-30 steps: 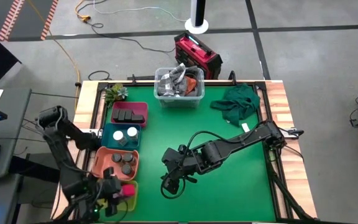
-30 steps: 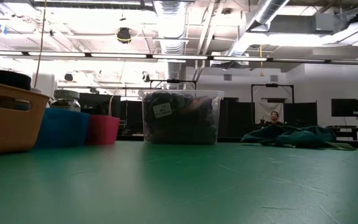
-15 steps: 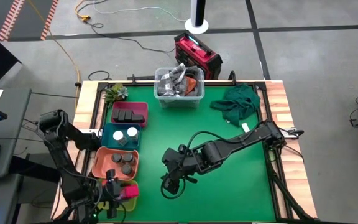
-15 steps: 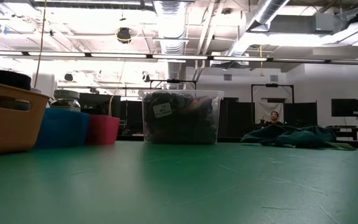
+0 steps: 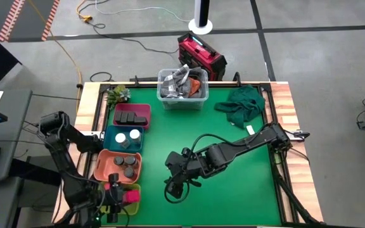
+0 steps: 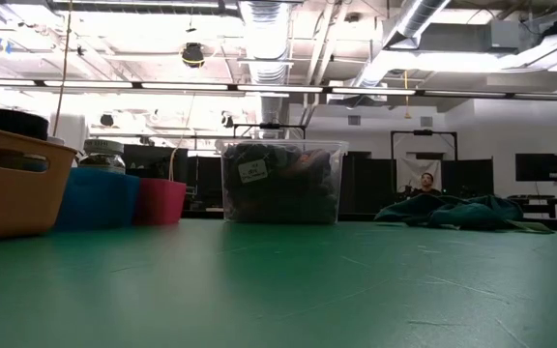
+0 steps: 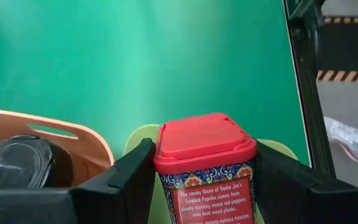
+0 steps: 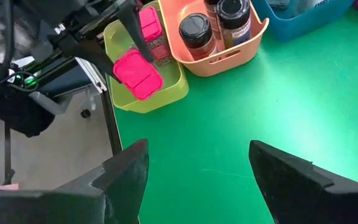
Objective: Sort spices by type
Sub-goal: Put the red seasoning can into the yellow bin, then return to Home Position
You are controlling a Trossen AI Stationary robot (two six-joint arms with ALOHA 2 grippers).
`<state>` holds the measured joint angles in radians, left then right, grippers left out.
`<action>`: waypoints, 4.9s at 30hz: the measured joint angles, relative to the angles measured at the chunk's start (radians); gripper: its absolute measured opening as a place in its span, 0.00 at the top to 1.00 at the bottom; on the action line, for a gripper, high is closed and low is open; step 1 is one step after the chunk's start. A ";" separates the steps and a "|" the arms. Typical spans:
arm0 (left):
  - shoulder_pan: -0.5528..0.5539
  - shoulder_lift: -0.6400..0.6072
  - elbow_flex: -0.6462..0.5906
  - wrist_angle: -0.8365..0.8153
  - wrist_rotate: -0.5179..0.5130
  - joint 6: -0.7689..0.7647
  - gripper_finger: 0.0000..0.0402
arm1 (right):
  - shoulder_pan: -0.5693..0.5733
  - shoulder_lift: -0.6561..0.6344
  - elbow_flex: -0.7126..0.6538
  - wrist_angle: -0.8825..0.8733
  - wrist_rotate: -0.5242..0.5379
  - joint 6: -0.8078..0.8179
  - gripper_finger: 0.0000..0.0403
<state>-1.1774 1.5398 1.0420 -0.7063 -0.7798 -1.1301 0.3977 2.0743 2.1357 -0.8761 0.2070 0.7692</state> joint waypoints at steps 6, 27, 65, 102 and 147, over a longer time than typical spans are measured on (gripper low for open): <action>0.008 0.000 -0.030 0.028 0.047 -0.025 0.41 | 0.000 0.000 0.000 0.000 0.000 -0.007 0.25; 0.009 -0.030 -0.040 0.121 0.050 -0.027 0.37 | 0.000 0.000 0.000 0.000 0.000 -0.011 0.25; 0.501 -0.868 -0.584 0.722 0.177 0.455 0.55 | 0.029 -0.162 -0.279 0.158 0.139 -0.113 0.30; 0.999 -0.984 -0.628 0.742 0.400 0.548 0.57 | -0.452 -1.111 -1.427 0.884 -0.182 -0.188 0.30; 0.998 -1.536 -0.748 0.372 0.476 0.589 0.99 | -0.476 -1.723 -1.728 0.939 -0.023 -0.027 0.30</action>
<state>-0.1791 0.0036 0.2935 -0.3341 -0.3040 -0.5413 -0.0785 0.3508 0.4077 0.0629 0.1837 0.7422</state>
